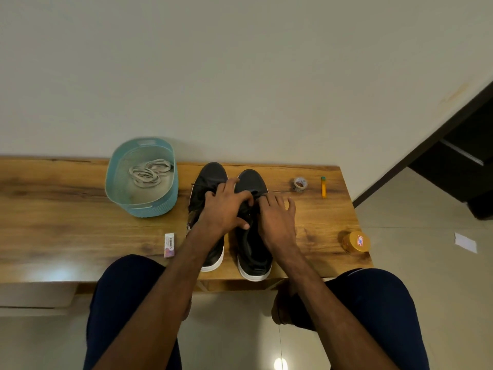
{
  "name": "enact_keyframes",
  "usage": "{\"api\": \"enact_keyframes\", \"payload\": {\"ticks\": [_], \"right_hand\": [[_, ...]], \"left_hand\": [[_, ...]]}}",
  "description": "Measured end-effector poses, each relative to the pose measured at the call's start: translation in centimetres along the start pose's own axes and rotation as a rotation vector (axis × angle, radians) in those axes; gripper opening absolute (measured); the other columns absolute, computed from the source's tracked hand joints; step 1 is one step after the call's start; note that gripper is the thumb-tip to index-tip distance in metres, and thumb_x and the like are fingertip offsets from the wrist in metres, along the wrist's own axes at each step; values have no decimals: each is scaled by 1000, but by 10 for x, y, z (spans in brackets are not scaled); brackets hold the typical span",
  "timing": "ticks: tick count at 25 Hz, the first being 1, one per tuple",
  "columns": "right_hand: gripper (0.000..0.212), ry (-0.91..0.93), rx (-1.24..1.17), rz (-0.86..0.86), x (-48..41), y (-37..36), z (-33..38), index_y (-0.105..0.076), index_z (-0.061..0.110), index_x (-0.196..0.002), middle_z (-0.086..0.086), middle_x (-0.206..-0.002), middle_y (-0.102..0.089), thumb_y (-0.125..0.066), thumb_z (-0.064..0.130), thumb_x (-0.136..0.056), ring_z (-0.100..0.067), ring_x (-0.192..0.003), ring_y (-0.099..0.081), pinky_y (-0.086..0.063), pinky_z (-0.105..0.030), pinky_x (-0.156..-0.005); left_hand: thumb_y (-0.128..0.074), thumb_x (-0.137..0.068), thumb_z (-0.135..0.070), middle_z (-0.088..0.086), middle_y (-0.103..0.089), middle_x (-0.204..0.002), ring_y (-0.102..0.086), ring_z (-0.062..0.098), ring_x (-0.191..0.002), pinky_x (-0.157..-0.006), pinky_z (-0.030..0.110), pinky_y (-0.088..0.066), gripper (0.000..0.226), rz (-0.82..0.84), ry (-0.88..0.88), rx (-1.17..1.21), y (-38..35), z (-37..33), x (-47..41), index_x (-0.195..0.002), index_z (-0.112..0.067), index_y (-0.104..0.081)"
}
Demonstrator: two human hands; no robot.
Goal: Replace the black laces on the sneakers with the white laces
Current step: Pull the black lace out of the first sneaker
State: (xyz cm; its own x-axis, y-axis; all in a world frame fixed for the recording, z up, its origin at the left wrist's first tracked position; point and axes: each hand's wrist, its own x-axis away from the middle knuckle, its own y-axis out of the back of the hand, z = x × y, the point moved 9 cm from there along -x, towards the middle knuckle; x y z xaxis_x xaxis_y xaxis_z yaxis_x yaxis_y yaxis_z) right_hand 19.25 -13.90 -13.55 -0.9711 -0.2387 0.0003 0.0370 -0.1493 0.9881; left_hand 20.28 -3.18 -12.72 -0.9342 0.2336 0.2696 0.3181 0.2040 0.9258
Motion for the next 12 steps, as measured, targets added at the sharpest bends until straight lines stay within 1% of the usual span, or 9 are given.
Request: {"api": "enact_keyframes", "payload": {"ticks": [3, 5, 6, 8, 9, 10, 11, 12], "right_hand": [[42, -1, 31, 21, -5, -5, 3, -50, 18, -132, -4, -142, -44, -59, 28, -92, -23, -138, -35, -15, -57, -117], [35, 12, -51, 55, -8, -12, 3, -55, 19, -126, -2, -136, -45, -58, 28, -92, -23, -133, -37, -16, -60, -115], [28, -14, -157, 68, -12, -16, -2, -60, 19, -119, -1, -132, -46, -59, 24, -92, -22, -129, -38, -19, -60, -113], [9, -123, -430, 121, -18, -16, -16, -65, 19, -99, -1, -124, -48, -60, 15, -92, -23, -123, -42, -32, -52, -107], [10, -188, -626, 167, -19, -15, -20, -64, 19, -88, -2, -118, -51, -61, 12, -93, -25, -119, -46, -39, -47, -101], [17, -259, -830, 224, -16, -14, -21, -64, 19, -81, -3, -110, -55, -59, 10, -95, -25, -113, -52, -44, -41, -93], [22, -324, -1002, 297, -12, -15, -20, -64, 18, -80, -3, -101, -59, -56, 9, -98, -23, -105, -56, -46, -35, -83], [22, -372, -1108, 364, -8, -15, -17, -65, 16, -83, -3, -96, -63, -52, 13, -101, -21, -100, -58, -44, -33, -77]], "left_hand": [[-78, -77, -44, 5, -18, -158, -22, 31, -143, -111, 56, -24, 60, -34, -6, -11, -6, 4, 0, -129, -34, -50], [-77, -78, -46, 6, -21, -157, -24, 31, -143, -113, 54, -20, 63, -42, -8, 19, -8, 8, 1, -134, -36, -48], [-76, -78, -47, 6, -22, -157, -26, 30, -142, -114, 52, -18, 63, -48, -15, 42, -8, 9, 2, -134, -37, -48], [-77, -78, -46, 5, -25, -156, -29, 28, -141, -114, 49, -14, 64, -69, -27, 91, -8, 10, 4, -134, -40, -47], [-78, -77, -45, 4, -25, -157, -29, 28, -142, -114, 48, -12, 66, -78, -31, 120, -7, 10, 6, -134, -41, -46], [-79, -76, -43, 4, -24, -157, -28, 27, -142, -114, 48, -10, 69, -81, -33, 145, -7, 11, 8, -136, -43, -45], [-80, -75, -42, 3, -24, -158, -27, 27, -143, -115, 48, -8, 73, -77, -38, 153, -7, 11, 9, -138, -44, -43], [-81, -75, -41, 3, -23, -158, -26, 27, -143, -115, 49, -6, 77, -69, -44, 133, -8, 10, 11, -140, -44, -41]]}}
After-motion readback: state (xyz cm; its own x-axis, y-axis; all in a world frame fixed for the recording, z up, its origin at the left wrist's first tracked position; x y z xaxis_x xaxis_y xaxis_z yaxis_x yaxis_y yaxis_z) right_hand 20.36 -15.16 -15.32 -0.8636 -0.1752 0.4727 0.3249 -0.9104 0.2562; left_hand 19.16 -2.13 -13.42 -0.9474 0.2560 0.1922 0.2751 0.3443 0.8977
